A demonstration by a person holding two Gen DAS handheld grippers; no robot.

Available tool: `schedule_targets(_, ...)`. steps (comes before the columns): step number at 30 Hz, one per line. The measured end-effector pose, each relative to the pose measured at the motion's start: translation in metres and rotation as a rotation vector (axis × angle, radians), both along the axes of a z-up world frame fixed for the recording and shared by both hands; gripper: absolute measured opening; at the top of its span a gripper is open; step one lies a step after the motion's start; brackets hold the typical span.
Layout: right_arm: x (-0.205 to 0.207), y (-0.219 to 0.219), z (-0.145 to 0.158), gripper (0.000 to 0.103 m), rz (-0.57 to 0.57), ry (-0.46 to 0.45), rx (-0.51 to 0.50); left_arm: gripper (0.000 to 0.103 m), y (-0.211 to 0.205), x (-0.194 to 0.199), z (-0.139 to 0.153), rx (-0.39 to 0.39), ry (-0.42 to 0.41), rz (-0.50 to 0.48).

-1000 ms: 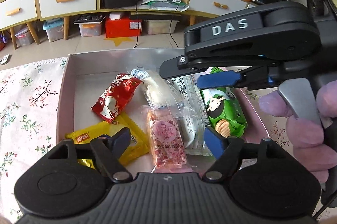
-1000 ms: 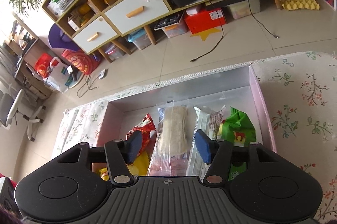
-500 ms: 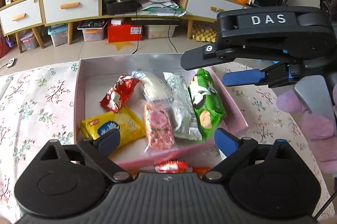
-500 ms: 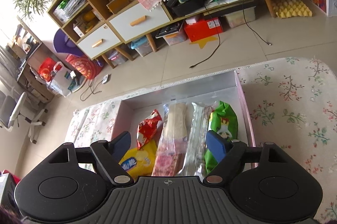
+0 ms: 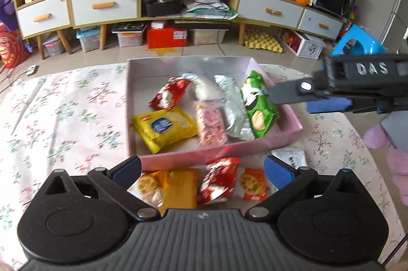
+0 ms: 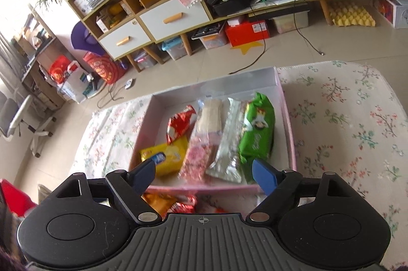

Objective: Organize snacks
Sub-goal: 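Withdraw both grippers from the box toward the gold bar and white pack, then close the left gripper on the gold-wrapped bar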

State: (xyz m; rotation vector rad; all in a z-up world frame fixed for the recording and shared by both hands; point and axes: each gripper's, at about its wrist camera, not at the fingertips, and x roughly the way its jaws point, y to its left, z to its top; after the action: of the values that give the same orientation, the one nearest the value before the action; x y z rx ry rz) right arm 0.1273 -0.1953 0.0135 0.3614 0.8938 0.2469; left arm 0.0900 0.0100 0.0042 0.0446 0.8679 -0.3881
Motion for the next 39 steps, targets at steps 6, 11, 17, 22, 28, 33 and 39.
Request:
schedule_targets(6,-0.022,0.004,-0.009,0.086,0.029,-0.013,-0.067,0.103,0.015,-0.008,-0.007,0.031,0.021,0.058)
schedule_targets(11,-0.037,0.006,-0.026,0.086,0.041,-0.014,-0.077,0.103,0.029,-0.014,-0.018,0.024,0.022,0.09)
schedule_targets(17,-0.055,0.005,-0.047,0.086,0.032,0.009,-0.113,0.102,0.051,-0.018,-0.029,-0.005,0.104,0.149)
schedule_targets(22,-0.06,0.001,-0.053,0.086,0.035,0.01,-0.135,0.1,0.057,-0.022,-0.023,0.008,0.04,0.137)
schedule_targets(28,-0.051,-0.006,-0.07,0.086,-0.024,0.102,-0.177,0.083,0.046,-0.014,-0.022,0.034,0.001,0.087)
schedule_targets(33,-0.044,-0.017,-0.08,0.086,-0.077,0.158,-0.146,0.064,0.032,-0.006,-0.024,0.021,0.009,0.045)
schedule_targets(39,-0.04,-0.018,-0.084,0.086,-0.091,0.167,-0.143,0.046,0.022,0.004,-0.036,0.017,0.06,0.026)
